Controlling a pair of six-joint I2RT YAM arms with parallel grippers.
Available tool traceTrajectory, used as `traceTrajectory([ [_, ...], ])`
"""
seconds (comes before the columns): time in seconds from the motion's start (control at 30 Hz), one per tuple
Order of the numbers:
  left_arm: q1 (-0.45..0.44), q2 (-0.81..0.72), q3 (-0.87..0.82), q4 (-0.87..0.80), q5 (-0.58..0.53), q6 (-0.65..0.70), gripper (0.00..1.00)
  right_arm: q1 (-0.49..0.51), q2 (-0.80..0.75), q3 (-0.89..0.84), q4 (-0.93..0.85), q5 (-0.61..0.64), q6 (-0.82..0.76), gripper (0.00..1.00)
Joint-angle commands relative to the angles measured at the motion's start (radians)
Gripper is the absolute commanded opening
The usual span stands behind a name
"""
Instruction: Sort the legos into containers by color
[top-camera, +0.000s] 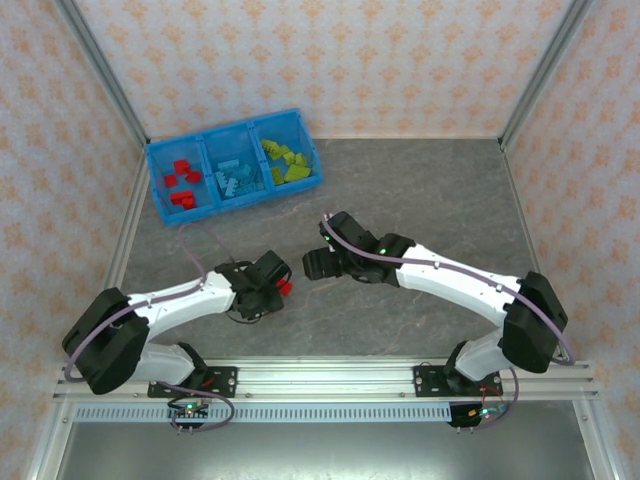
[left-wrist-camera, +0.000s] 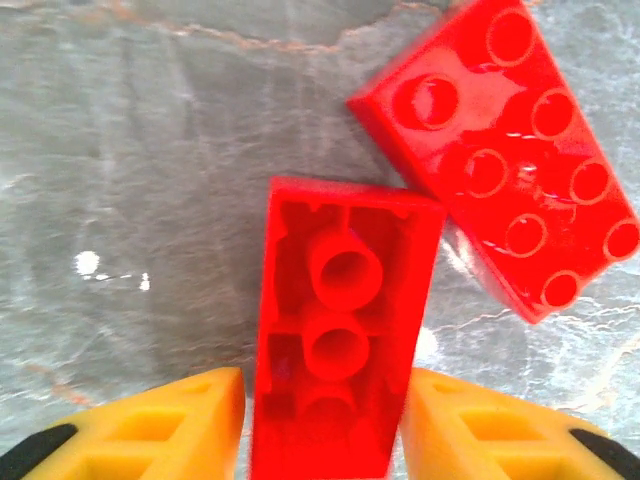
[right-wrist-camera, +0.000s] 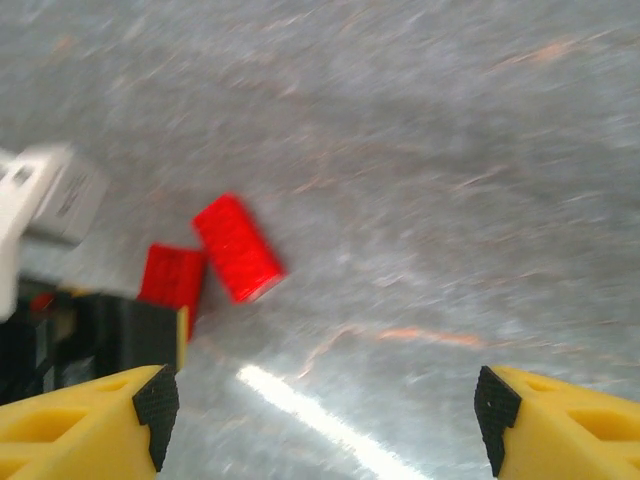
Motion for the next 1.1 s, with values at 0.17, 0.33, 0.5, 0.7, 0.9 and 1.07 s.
traceTrajectory([
  [0.17,0.039,-0.079,0.005,-0.092,-0.049,0.063,0.27,0.036,-0.014,-0.05,0.053,-0.109,0.019,0.8],
  [0.33,0.084,-0.186,0.083,-0.193,-0.08,0.112,0.27,0.036,-0.027,-0.056,0.069,-0.049,0.029,0.8],
  [0.5,0.231,-0.258,0.181,-0.244,-0.188,0.201,0.27,0.036,-0.046,-0.062,0.079,0.013,0.034,0.81],
  [0.7,0.497,-0.164,0.365,-0.158,-0.305,0.328,0.28,0.036,-0.055,-0.065,0.075,0.054,0.04,0.81],
  [0.9,0.73,0.136,0.611,-0.041,-0.234,0.353,0.28,0.036,-0.054,-0.064,0.07,0.056,0.057,0.81],
  [1.07,0.841,0.495,0.932,-0.039,-0.055,0.386,0.28,0.036,-0.081,-0.061,0.056,0.061,0.06,0.81],
])
